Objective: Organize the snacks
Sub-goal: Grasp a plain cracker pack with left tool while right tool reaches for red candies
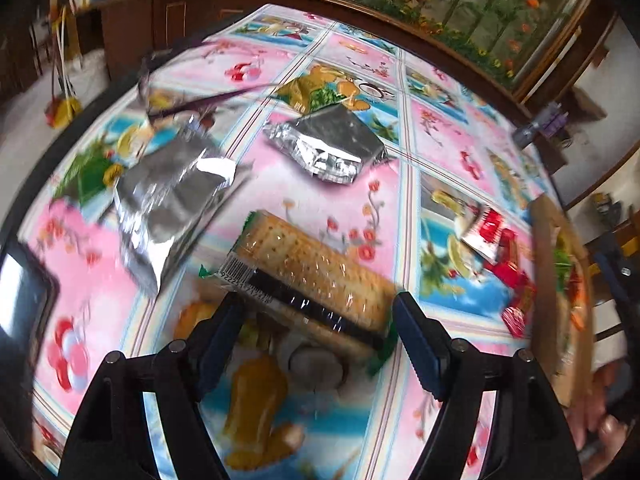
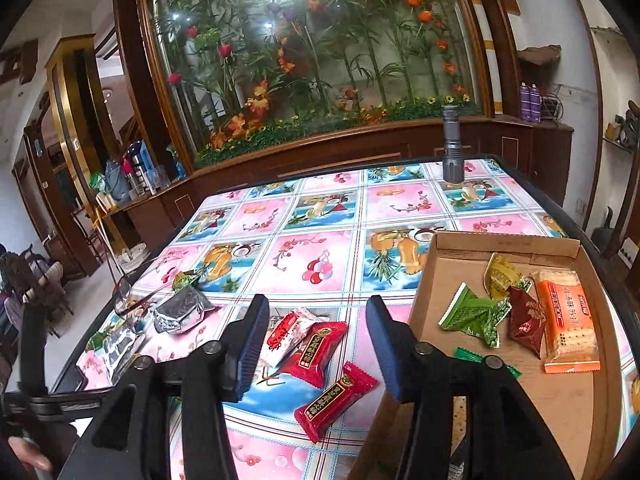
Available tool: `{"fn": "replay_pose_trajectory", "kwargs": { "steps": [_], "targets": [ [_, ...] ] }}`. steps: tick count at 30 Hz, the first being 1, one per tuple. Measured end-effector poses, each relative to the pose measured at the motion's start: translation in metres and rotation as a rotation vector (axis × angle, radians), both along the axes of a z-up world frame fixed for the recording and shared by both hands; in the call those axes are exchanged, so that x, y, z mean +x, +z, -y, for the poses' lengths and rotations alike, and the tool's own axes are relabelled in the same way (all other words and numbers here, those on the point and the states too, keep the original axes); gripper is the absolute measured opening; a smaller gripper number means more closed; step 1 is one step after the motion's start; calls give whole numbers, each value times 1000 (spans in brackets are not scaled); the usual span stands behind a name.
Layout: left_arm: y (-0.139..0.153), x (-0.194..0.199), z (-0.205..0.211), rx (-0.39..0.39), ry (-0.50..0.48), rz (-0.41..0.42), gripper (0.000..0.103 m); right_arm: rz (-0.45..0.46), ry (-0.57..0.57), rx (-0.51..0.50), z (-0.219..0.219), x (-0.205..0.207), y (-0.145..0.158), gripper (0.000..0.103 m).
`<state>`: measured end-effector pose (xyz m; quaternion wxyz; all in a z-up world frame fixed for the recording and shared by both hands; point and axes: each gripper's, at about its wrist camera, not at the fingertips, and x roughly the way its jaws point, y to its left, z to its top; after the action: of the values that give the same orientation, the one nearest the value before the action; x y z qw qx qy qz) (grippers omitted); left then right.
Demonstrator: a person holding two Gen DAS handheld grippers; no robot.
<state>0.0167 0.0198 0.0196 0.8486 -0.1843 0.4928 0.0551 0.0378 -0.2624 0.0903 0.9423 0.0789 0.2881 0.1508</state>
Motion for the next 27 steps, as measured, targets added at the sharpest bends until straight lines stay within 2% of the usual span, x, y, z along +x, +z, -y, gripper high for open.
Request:
{"fn": "replay_pose_trajectory", "kwargs": {
  "steps": [4, 6, 8, 10, 12, 13, 14, 21, 24, 27],
  "targets": [
    [-2, 32, 15, 88, -74, -35, 81, -50, -19, 22, 7, 10, -5, 57],
    [-7, 50, 25, 175, -113, -59, 84, -83, -24, 26, 10, 15, -10, 57],
    [-11, 55, 32, 259, -119, -42, 85, -119, -25, 16, 9, 20, -16, 57],
    [-13, 51, 35, 268, -126, 8, 83, -145, -24, 7, 8, 23, -21, 57],
    [-12, 46, 37, 275, -153, 45, 67, -171, -9, -2, 5, 26, -26, 57],
    [-10, 45, 38, 277, -158, 60, 51, -181, -3, -15, 2, 27, -28, 57],
    [-10, 43, 39, 283, -159, 79, 46, -187, 2, -24, -1, 27, -30, 57],
    [-10, 45, 41, 290, -183, 119, 45, -212, 38, -102, -18, 27, -41, 57],
    [-7, 44, 38, 235, -190, 127, 45, -240, 31, -141, -27, 30, -46, 57],
    [-3, 41, 42, 226, -203, 146, 45, -264, 18, -179, -34, 36, -49, 57]
  ]
}}
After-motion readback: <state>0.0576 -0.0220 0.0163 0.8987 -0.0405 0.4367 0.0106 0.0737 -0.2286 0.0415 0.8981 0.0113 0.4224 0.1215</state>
